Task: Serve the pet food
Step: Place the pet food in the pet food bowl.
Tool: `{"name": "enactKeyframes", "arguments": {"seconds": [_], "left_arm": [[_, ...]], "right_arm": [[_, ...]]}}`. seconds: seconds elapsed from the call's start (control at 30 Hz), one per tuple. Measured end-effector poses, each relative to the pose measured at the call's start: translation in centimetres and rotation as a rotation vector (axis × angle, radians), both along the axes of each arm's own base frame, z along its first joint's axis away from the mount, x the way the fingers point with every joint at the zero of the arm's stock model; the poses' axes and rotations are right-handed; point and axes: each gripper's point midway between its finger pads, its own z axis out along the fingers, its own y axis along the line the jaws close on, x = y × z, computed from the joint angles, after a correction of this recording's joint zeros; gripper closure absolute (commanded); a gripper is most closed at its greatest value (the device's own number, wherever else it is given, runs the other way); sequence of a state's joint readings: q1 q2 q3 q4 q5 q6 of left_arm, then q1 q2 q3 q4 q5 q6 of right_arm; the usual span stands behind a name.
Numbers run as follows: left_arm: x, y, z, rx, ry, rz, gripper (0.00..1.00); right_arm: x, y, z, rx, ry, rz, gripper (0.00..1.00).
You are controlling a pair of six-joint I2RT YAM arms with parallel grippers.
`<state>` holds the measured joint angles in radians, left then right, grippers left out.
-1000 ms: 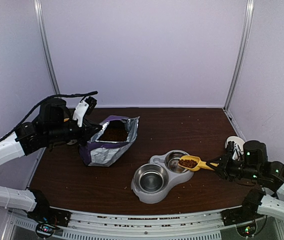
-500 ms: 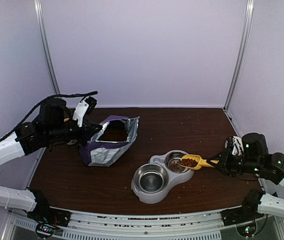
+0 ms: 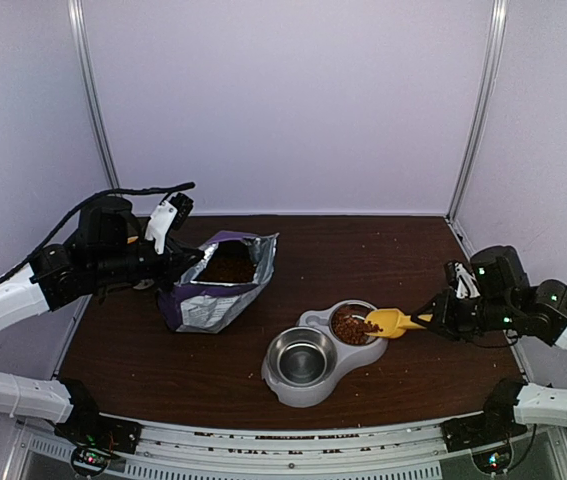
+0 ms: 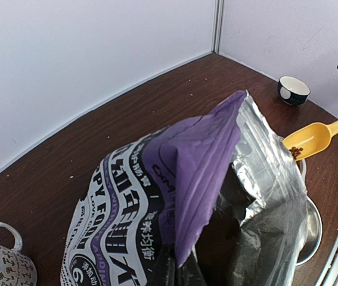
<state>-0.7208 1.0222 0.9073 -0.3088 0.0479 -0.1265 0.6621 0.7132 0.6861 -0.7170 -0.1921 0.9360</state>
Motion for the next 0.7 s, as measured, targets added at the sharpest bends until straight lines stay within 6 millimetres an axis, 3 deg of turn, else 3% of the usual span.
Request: {"name": "enactKeyframes", "arguments": {"seconds": [0.33,0.7], "left_arm": [[0.0,0.0,0.0,-0.001,0.001,-0.001,1.0],[-0.1,0.0,0.0,-0.003,0.004,0.0,1.0]], "right_arm": [[0.2,0.7,1.5,-0.098,-0.019,0.076,1.0],[0.0,2.7,3.9,-0.338,-0.1,0.238,1.0]]}}
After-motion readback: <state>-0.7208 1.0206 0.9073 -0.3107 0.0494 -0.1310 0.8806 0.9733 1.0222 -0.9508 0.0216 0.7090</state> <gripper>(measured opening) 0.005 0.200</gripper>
